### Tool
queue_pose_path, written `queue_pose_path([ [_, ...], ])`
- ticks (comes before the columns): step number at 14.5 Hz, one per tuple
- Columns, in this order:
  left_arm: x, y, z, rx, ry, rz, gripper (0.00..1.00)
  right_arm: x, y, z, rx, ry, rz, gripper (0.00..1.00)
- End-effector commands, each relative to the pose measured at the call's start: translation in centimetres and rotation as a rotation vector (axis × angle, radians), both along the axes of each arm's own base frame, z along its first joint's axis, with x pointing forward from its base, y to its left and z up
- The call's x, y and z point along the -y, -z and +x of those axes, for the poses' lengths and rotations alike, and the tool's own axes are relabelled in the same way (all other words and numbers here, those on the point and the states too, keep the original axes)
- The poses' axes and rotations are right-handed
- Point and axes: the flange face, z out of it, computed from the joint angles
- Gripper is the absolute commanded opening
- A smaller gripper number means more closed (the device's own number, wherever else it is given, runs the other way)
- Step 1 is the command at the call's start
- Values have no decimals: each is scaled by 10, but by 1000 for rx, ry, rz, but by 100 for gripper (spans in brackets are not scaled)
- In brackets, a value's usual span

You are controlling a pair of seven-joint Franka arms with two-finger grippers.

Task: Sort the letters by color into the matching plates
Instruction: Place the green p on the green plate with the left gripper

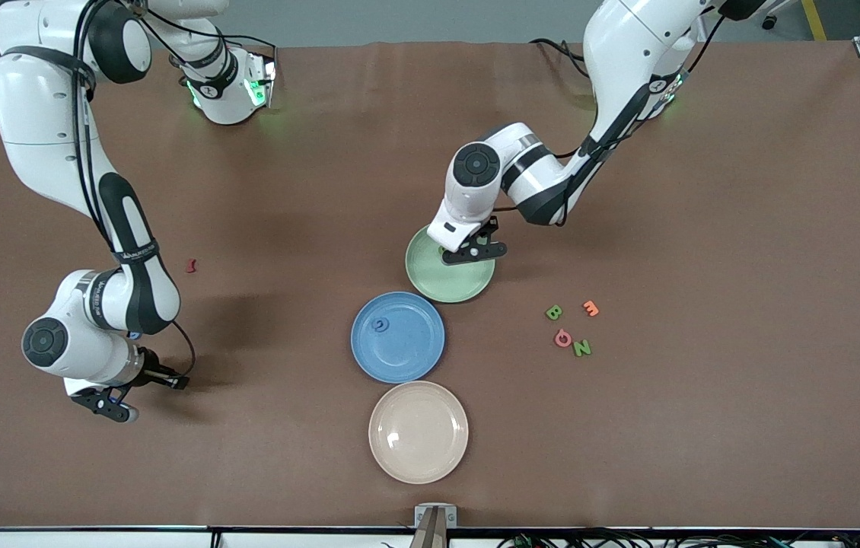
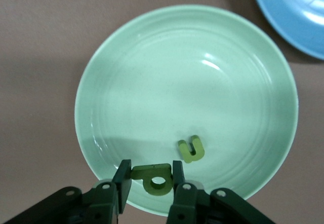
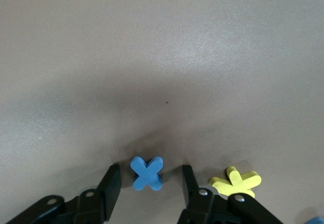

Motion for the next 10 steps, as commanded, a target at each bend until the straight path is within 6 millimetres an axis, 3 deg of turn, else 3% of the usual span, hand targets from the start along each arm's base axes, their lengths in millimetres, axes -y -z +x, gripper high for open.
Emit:
queue_pose_path([
  [1, 3, 4, 1, -3, -7, 17, 20, 1, 6, 4, 1, 7, -4, 34],
  [3, 3, 5, 0, -3, -7, 19, 23, 1, 7, 4, -1, 7, -4, 24],
  [4, 3, 5, 0, -3, -6, 19, 30, 1, 6, 4, 1, 7, -4, 16],
  [5, 3, 4, 0, -1, -6, 18, 48, 1, 7, 4, -1, 9, -4, 10],
  [6, 3, 4, 0, -1, -6, 18, 51, 1, 7, 4, -1, 9, -4, 6],
  [7, 3, 3, 1, 0, -8, 17, 70, 1, 7, 4, -1, 9, -4, 5],
  [8, 3, 1, 2, 2, -8, 16, 75, 1, 7, 4, -1, 9, -4, 5],
  [10, -1, -1, 7, 6, -17, 13, 75, 1, 7, 4, -1, 9, -4, 5],
])
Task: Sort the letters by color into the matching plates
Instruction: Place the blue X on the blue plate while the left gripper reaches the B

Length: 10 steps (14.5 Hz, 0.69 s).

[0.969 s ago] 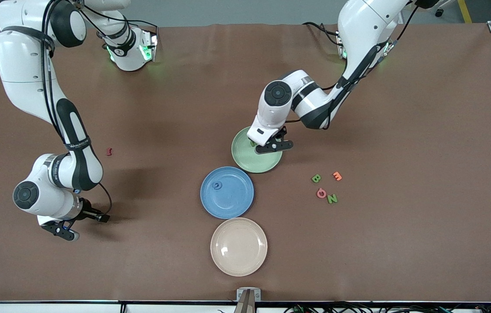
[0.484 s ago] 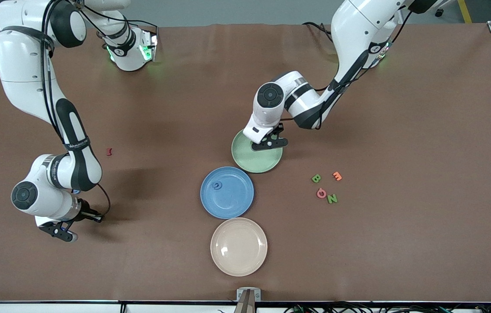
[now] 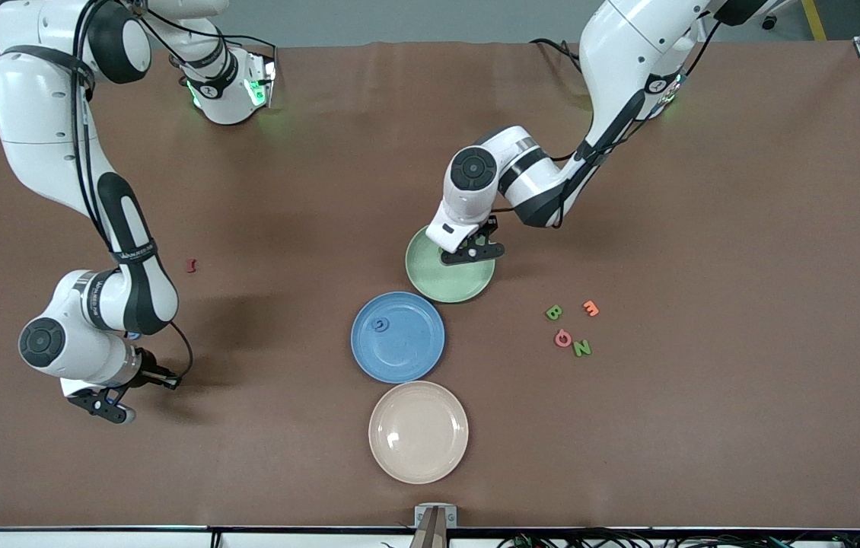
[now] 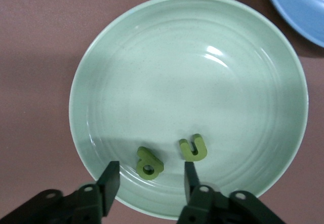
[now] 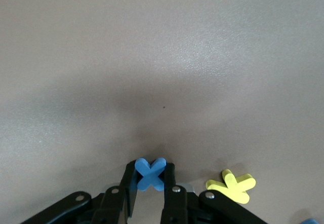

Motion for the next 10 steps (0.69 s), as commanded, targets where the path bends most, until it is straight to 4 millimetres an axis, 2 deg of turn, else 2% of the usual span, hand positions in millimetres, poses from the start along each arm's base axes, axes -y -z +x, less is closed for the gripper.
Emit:
queue_pose_path([
  [1, -3, -8, 8, 15, -18, 10, 75, -1, 10, 2, -5, 8, 0, 5],
  [2, -9, -9, 15, 17, -25, 11, 75, -2, 10, 2, -5, 7, 0, 4],
  [5, -47, -13, 50, 43, -38, 18, 75, -19, 6, 3, -6, 3, 5, 4],
  [7, -67, -13, 68, 44, -45, 17, 75, -44, -4, 6, -2, 43, 11, 3],
  [10, -95, -15, 91, 47, -106, 13, 75, -121, -31, 8, -62, 154, 10, 3],
])
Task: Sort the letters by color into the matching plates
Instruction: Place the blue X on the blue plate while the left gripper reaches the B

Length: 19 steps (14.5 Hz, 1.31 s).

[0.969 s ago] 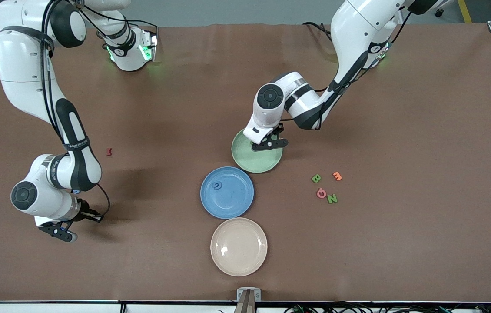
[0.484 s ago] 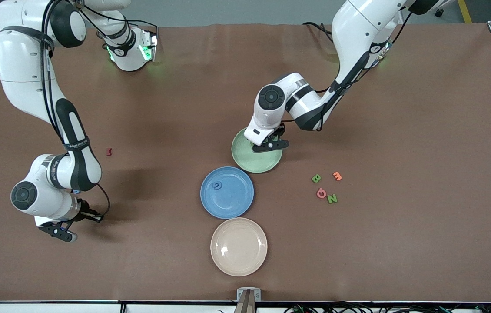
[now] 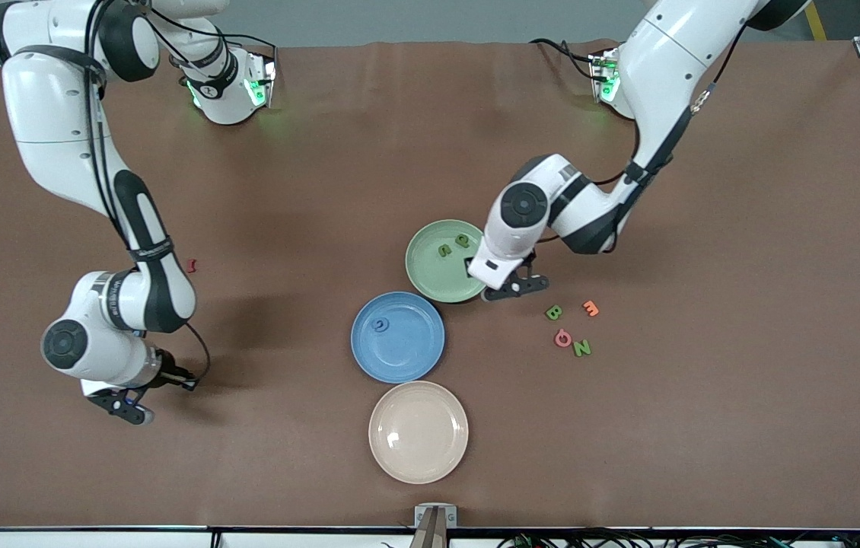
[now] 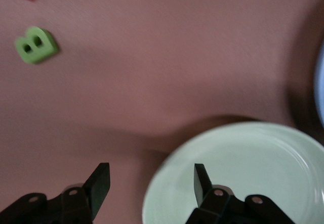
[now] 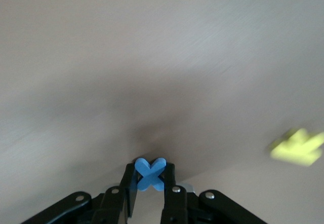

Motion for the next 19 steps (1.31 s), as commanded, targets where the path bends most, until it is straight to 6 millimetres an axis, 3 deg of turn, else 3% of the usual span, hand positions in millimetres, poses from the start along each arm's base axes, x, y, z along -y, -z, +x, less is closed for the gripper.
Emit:
queue_pose_path([
  [1, -18, -10, 13, 12, -44, 13, 76, -73, -36, 7, -41, 110, -7, 3],
  [5, -64, -2, 35, -6, -148, 24, 99, -155, -58, -3, -59, 250, -8, 3],
  [8, -77, 6, 38, -24, -274, 40, 99, -234, -62, -23, -40, 337, -9, 3],
  [11, -85, 9, 42, -25, -319, 45, 99, -281, -65, -38, -15, 392, 20, 3],
  [14, -94, 13, 48, -21, -336, 52, 80, -329, -65, -53, 39, 440, 71, 4],
  [15, -95, 16, 47, -25, -336, 55, 74, -336, -66, -53, 60, 460, 90, 4],
  [19, -107, 31, 56, -2, -310, 84, 66, -365, -50, -65, 93, 468, 120, 7],
])
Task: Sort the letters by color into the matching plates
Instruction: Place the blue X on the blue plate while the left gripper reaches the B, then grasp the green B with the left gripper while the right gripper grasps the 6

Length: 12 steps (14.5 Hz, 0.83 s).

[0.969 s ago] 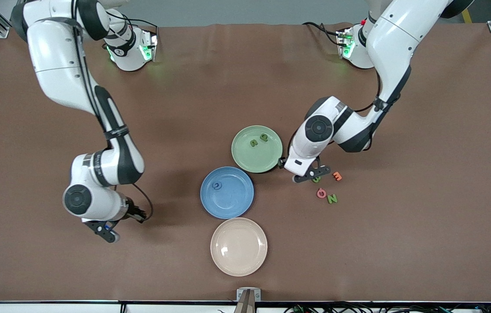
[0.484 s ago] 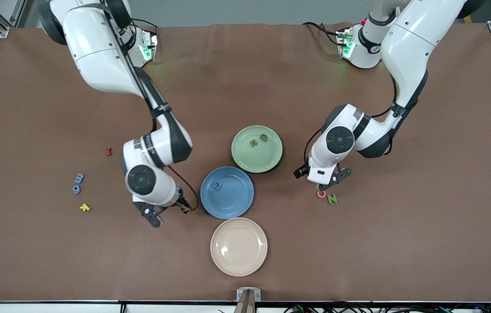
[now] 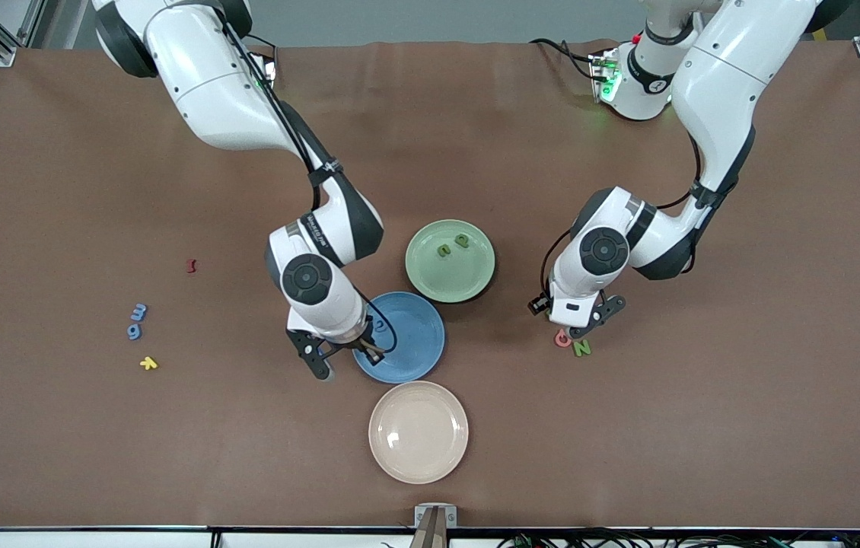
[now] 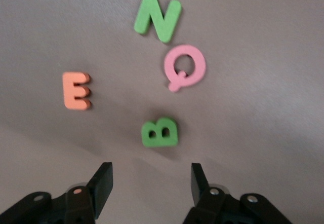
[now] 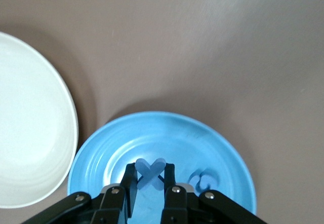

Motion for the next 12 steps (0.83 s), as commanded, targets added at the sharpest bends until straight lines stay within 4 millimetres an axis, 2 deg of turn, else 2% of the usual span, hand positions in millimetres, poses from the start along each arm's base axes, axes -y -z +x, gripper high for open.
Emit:
queue_pose_path([
  [1, -2, 14, 7, 24, 22, 18, 66, -12, 9, 1, 32, 33, 27, 8],
  [3, -2, 19, 10, 30, 14, 10, 66, -17, 12, -1, 36, 31, 29, 10],
  [5, 0, 19, 13, 51, 8, -8, 66, -16, 13, -1, 35, 29, 28, 18],
  [6, 0, 22, 13, 49, 8, -10, 66, -16, 13, -1, 34, 28, 27, 38],
  [7, 2, 21, 16, 52, 7, -13, 66, -15, 13, -1, 34, 29, 27, 72],
  [8, 2, 24, 16, 51, 6, -15, 65, -14, 12, 0, 34, 29, 27, 100],
  [12, 1, 27, 19, 64, 2, -24, 61, -3, 7, 7, 36, 29, 23, 100],
])
